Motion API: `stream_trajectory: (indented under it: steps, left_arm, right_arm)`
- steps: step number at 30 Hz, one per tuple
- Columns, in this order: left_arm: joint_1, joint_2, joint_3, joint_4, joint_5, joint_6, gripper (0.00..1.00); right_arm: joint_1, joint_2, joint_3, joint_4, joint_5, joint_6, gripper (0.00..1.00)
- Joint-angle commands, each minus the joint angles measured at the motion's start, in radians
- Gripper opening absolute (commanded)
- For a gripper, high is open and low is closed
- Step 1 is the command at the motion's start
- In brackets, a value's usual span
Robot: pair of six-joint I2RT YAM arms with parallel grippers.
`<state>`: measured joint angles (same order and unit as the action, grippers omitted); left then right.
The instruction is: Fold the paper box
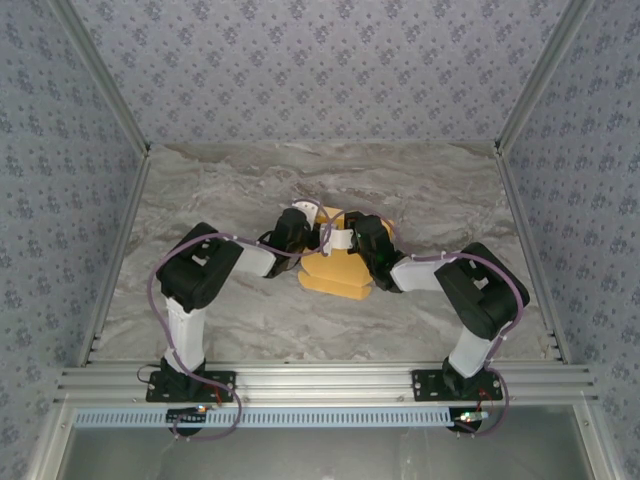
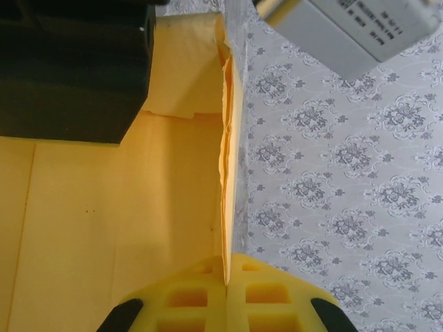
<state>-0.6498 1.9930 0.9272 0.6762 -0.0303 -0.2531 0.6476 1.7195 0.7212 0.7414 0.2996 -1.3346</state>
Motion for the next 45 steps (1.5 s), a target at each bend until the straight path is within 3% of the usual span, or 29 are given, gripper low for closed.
stream_trajectory:
  steps: [1, 8, 15, 22, 33, 45]
  left_arm:
    - [0.015, -0.053, -0.022, -0.011, 0.022, 0.014, 0.39]
    - [0.017, -0.075, -0.043, -0.029, 0.059, 0.025, 0.49]
    - [0.021, -0.089, -0.06, -0.043, 0.059, 0.037, 0.5]
    - [0.026, -0.058, -0.026, -0.054, 0.027, 0.037, 0.34]
    - [0.023, -0.007, 0.011, -0.086, -0.167, -0.077, 0.24]
    - [0.022, 0.01, 0.052, -0.095, -0.191, -0.274, 0.19]
  right_arm:
    - [0.003, -0.008, -0.002, -0.086, -0.01, 0.008, 0.0]
    - [0.005, -0.013, -0.002, -0.091, -0.008, 0.009, 0.0]
    - [0.004, -0.017, -0.001, -0.094, -0.008, 0.012, 0.0]
    - [0.006, -0.022, -0.004, -0.097, -0.013, 0.019, 0.0]
    - [0.009, -0.025, -0.002, -0.115, -0.025, 0.031, 0.0]
    - [0.017, -0.02, -0.005, -0.126, -0.03, 0.049, 0.0]
